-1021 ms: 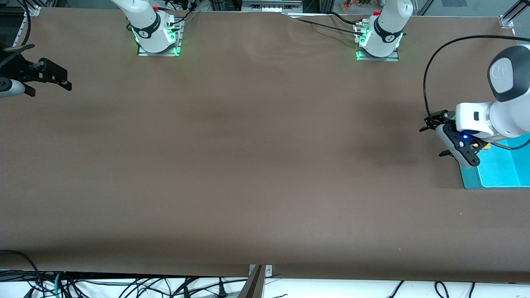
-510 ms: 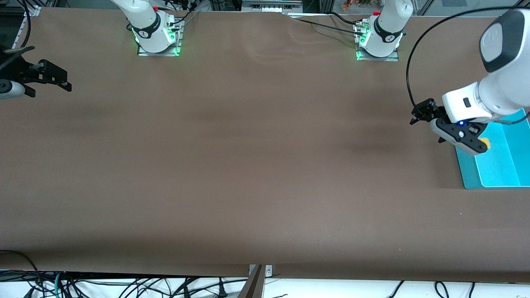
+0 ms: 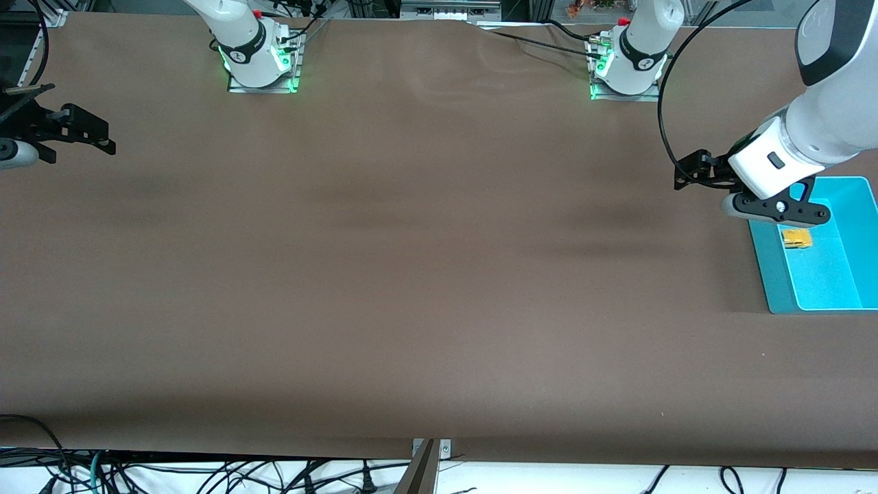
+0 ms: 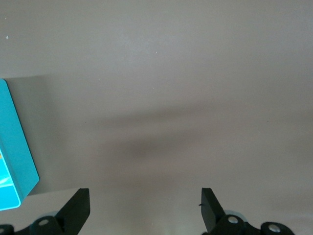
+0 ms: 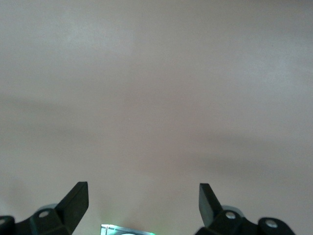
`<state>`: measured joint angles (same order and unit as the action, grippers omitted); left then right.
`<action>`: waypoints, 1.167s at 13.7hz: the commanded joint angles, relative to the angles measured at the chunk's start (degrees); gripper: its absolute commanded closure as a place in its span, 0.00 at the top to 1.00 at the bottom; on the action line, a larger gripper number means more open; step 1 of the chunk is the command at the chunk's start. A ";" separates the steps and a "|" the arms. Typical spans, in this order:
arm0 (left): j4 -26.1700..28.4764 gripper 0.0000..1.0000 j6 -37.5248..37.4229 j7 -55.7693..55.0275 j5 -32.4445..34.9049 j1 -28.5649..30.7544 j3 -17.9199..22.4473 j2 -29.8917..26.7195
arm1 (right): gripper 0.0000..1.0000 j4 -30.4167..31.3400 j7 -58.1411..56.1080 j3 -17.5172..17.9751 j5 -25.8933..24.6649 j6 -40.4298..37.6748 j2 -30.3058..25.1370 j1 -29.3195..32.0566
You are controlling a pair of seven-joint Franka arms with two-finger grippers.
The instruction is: Wind and store yellow beetle car
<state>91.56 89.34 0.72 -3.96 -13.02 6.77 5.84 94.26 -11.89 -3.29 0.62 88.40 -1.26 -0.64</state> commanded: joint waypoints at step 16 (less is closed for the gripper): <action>-1.56 1.00 -2.95 -0.64 -0.61 3.08 0.44 0.66 | 1.00 -1.89 0.64 0.92 -1.23 -0.50 1.43 -6.31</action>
<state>91.44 87.57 0.13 -4.23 -10.29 7.43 5.88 93.56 -11.67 -2.25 0.29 90.17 0.52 -6.83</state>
